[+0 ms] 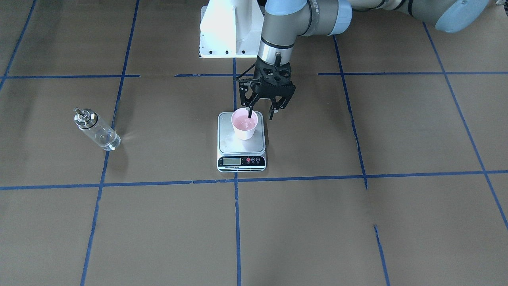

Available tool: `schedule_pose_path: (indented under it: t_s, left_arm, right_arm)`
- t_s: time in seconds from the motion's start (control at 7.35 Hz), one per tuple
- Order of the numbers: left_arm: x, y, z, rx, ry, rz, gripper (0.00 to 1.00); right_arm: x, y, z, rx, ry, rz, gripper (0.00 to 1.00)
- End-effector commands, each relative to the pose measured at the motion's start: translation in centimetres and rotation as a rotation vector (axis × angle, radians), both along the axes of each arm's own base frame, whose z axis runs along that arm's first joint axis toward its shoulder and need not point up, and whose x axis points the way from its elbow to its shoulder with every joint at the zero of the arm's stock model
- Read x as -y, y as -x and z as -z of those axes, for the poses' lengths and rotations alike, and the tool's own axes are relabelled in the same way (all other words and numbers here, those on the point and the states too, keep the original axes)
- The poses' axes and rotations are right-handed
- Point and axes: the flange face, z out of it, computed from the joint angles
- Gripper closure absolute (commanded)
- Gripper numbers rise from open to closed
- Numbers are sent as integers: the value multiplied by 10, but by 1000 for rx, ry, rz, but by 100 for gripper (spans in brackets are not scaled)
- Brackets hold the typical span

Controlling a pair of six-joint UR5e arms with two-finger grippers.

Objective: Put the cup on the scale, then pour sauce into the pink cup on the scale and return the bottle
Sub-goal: 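Open the left gripper and withdraw it from the cup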

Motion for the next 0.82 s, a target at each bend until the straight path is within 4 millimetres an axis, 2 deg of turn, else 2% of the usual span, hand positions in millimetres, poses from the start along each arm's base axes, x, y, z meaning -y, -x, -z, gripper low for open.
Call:
schedule_pose_path:
  t_s: [0.0,0.14,0.27,0.41,0.68]
  left_arm:
    - [8,49,-8,34,-105,-19,0]
    - [17,90,-28,73,-143,-43,0]
    - [26,143,-69,142,-173,-62,0]
    - [45,196,-109,231,-207,-86,0]
    - [73,305,-187,373,-267,-194,0]
  right_arm:
    - [1,1,9,14,7,-18,0]
    - [1,4,34,55,19,-68,0]
    - [-4,20,75,134,38,-106,0]
    - [-16,53,119,183,58,-115,0]
    - [-56,87,185,247,79,-150,0]
